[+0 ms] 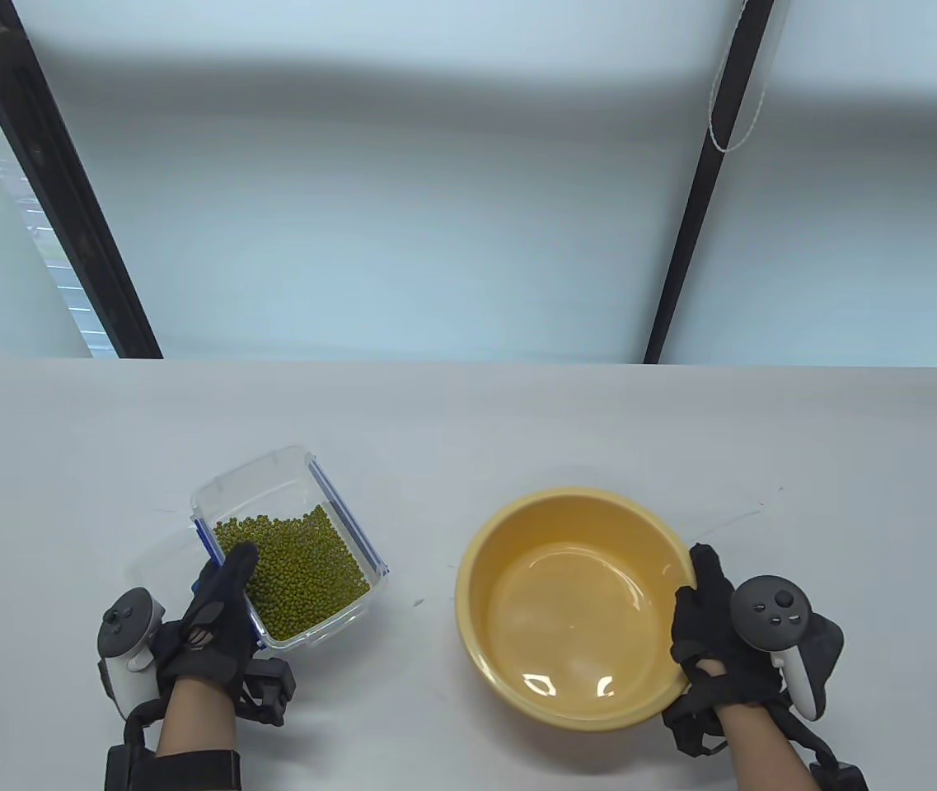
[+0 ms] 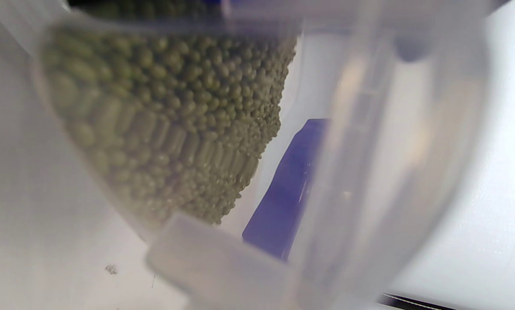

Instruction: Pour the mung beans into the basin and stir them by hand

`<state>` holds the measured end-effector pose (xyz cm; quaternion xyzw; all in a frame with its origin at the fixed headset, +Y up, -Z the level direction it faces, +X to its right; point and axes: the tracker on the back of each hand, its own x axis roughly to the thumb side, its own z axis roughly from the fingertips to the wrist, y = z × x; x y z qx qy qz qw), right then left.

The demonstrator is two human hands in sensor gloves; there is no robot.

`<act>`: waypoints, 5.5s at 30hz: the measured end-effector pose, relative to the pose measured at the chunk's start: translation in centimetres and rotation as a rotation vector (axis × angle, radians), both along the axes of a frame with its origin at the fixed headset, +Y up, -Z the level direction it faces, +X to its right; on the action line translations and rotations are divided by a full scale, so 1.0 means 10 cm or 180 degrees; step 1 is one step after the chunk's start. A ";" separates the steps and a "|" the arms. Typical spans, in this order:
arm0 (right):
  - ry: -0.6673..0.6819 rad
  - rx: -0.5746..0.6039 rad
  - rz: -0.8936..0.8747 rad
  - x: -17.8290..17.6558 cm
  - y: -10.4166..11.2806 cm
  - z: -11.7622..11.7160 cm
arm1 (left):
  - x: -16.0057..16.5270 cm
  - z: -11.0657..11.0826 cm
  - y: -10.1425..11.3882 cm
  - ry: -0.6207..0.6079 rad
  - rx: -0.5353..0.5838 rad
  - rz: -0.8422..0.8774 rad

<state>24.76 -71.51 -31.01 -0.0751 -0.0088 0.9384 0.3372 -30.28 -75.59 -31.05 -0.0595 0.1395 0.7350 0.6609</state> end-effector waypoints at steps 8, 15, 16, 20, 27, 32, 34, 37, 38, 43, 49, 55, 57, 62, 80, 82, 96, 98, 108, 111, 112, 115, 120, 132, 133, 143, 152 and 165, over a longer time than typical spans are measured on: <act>0.0400 -0.0232 -0.0041 -0.35 -0.15 0.05 | -0.01 -0.01 0.01 -0.0036 -0.0001 0.0011; 0.0455 -0.0393 -0.0197 -0.32 -0.24 0.05 | 0.04 -0.02 0.08 -0.0112 0.0059 0.0011; 0.0459 -0.0397 -0.0259 -0.30 -0.25 0.05 | 0.05 -0.03 0.11 -0.0135 0.0087 0.0003; 0.0440 -0.0341 -0.0466 -0.22 -0.21 0.05 | 0.18 -0.01 0.28 -0.0246 0.0213 -0.0057; 0.0393 -0.0342 -0.0580 -0.18 -0.22 0.06 | 0.50 0.07 0.69 -0.0308 0.0695 -0.0554; 0.0404 -0.0326 -0.0537 -0.20 -0.22 0.06 | 0.86 0.15 0.89 -0.0469 0.1023 -0.1118; 0.0403 -0.0317 -0.0549 -0.19 -0.22 0.05 | 1.03 0.18 0.96 -0.0509 0.1241 -0.1559; 0.0421 -0.0331 -0.0584 -0.19 -0.22 0.06 | 1.24 0.23 1.03 -0.0544 0.1604 -0.2232; 0.0420 -0.0332 -0.0586 -0.19 -0.22 0.06 | 1.29 0.24 1.05 -0.0570 0.1688 -0.2389; 0.0424 -0.0338 -0.0574 -0.19 -0.22 0.06 | 1.64 0.39 1.07 -0.0818 0.2317 -0.3393; 0.0413 -0.0357 -0.0579 -0.18 -0.22 0.06 | 2.12 0.75 1.13 -0.1012 0.3525 -0.5042; 0.0408 -0.0365 -0.0573 -0.18 -0.22 0.06 | 2.29 0.91 1.12 -0.1042 0.4131 -0.5844; 0.0404 -0.0365 -0.0570 -0.18 -0.23 0.06 | 2.24 0.88 1.12 -0.1011 0.4073 -0.5736; 0.0389 -0.0370 -0.0578 -0.17 -0.23 0.06 | 1.77 0.62 1.20 -0.0711 0.3139 -0.4348; 0.0377 -0.0413 -0.0544 -0.18 -0.24 0.06 | 0.05 0.01 0.60 0.0702 0.0267 -0.1908; 0.0375 -0.0408 -0.0547 -0.18 -0.24 0.06 | 0.02 -0.06 0.49 0.0702 0.0043 -0.2021; 0.0409 -0.0430 -0.0539 -0.20 -0.26 0.06 | 0.24 -0.36 0.14 0.0258 -0.0897 -0.3079; 0.0410 -0.0429 -0.0539 -0.20 -0.26 0.06 | 0.25 -0.37 0.10 0.0235 -0.0918 -0.2997; 0.0359 -0.0404 -0.0635 -0.16 -0.26 0.07 | 0.30 -0.19 0.48 0.0062 -0.0481 -0.3329; 0.0352 -0.0387 -0.0675 -0.15 -0.25 0.06 | 0.50 0.02 0.72 -0.0314 -0.0058 -0.3085; 0.0344 -0.0382 -0.0697 -0.14 -0.24 0.06 | 0.63 0.10 0.77 -0.0514 0.0044 -0.2952; 0.0352 -0.0361 -0.0694 -0.14 -0.24 0.07 | 0.98 0.21 0.79 -0.1113 0.0084 -0.2772; 0.0329 -0.0298 -0.0748 -0.11 -0.22 0.08 | 1.30 0.23 0.60 -0.1673 -0.0170 -0.3040; 0.0385 0.0645 0.0207 -0.25 0.27 0.18 | 1.35 0.13 0.15 -0.1647 -0.0580 -0.2180; 0.0418 0.0786 0.0364 -0.31 0.36 0.21 | 1.35 0.13 0.13 -0.1672 -0.0606 -0.2089; 0.2475 -0.0075 0.1078 -1.56 0.53 0.06 | 1.35 0.12 0.13 -0.1688 -0.0577 -0.2176; 0.3140 -0.1465 0.1894 -2.32 -0.13 0.00 | 1.36 0.12 0.13 -0.1711 -0.0591 -0.2181; 0.1972 -0.1482 0.2084 -2.32 -0.35 -0.72 | 1.38 0.10 0.13 -0.1730 -0.0558 -0.2327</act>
